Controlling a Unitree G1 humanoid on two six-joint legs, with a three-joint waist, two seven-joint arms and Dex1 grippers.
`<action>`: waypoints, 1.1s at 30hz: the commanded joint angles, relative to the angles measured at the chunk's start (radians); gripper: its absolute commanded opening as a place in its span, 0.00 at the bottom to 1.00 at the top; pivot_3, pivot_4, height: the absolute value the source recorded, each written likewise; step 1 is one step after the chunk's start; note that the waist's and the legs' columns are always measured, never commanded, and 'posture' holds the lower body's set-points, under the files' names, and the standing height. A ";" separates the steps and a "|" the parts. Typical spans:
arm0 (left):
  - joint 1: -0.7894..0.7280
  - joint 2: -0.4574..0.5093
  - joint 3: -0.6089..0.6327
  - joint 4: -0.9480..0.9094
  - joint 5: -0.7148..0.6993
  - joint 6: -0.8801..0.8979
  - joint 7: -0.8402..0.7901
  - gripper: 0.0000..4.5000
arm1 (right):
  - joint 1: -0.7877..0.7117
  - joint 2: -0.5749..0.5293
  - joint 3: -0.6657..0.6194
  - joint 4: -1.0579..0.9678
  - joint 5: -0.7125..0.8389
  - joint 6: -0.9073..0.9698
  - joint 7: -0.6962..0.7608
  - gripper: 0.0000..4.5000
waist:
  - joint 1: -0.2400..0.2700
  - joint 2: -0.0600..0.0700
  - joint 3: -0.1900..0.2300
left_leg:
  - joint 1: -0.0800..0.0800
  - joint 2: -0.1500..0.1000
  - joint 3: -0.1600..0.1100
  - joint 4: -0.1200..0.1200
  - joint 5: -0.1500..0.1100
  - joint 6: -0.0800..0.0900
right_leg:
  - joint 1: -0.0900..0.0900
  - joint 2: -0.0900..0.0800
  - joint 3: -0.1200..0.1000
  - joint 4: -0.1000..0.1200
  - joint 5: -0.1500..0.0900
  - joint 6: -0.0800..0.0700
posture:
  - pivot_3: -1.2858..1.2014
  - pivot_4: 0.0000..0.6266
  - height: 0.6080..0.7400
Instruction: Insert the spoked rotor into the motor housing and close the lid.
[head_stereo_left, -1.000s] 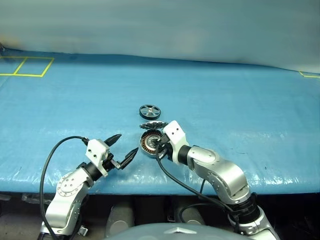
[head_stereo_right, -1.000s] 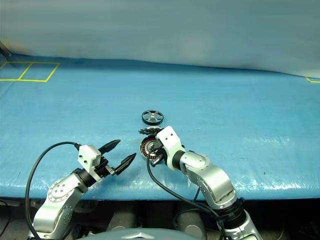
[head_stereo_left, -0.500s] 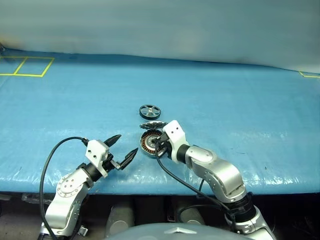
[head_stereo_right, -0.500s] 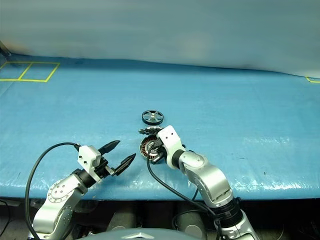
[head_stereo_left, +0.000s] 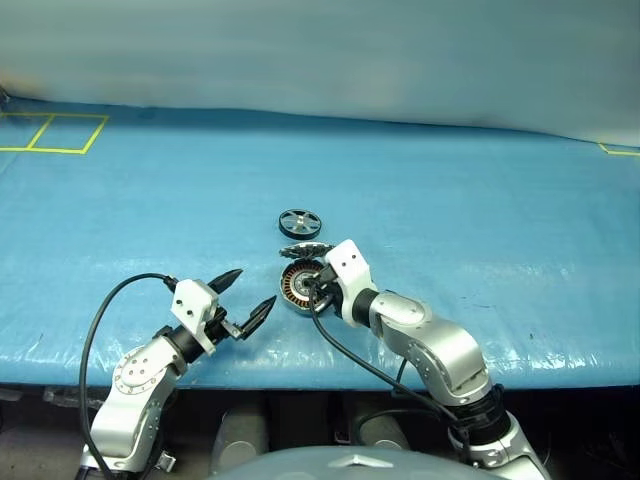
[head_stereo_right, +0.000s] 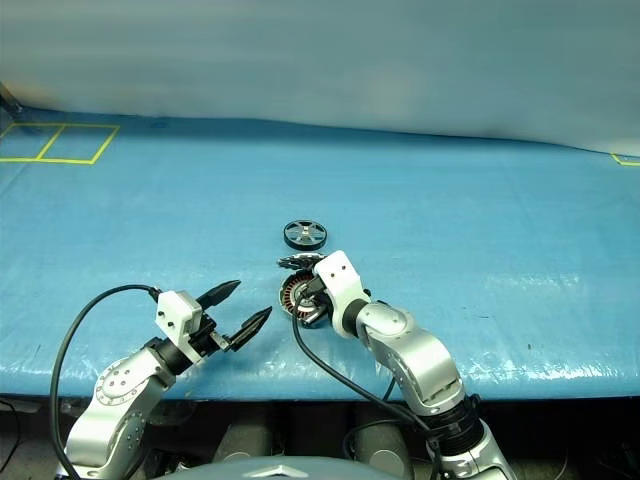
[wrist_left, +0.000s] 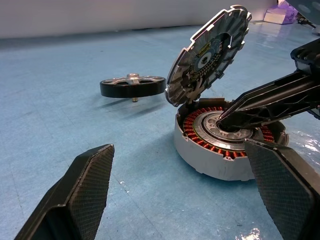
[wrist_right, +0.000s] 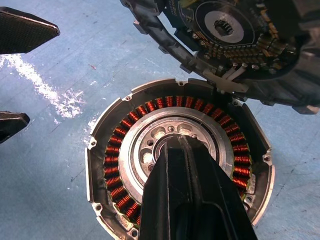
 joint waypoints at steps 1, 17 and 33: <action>-0.003 0.001 0.007 -0.015 0.000 -0.010 -0.001 1.00 | -0.017 -0.008 -0.011 -0.073 0.036 0.028 0.030 0.00 | 0.000 0.000 0.000 | 0.000 0.000 0.000 0.000 0.000 0.000 | 0.000 0.000 0.000 0.000 0.000 0.000 | 0.52 0.24 1.00; 0.014 0.078 0.049 -0.036 -0.001 0.051 -0.009 1.00 | 0.000 -0.104 -0.051 -0.182 0.109 0.000 0.132 0.00 | 0.000 0.000 0.000 | 0.000 0.000 -0.001 0.000 0.000 0.000 | 0.000 0.000 0.000 0.000 0.000 0.000 | 0.52 0.24 1.00; -0.426 0.418 0.123 0.331 -0.087 0.314 -0.322 1.00 | 0.172 -0.211 -0.138 -0.214 0.091 -0.166 0.146 0.00 | 0.004 -0.002 0.004 | -0.005 -0.003 -0.003 0.001 0.000 -0.001 | -0.003 0.001 -0.002 0.001 -0.002 0.001 | 0.52 0.24 1.00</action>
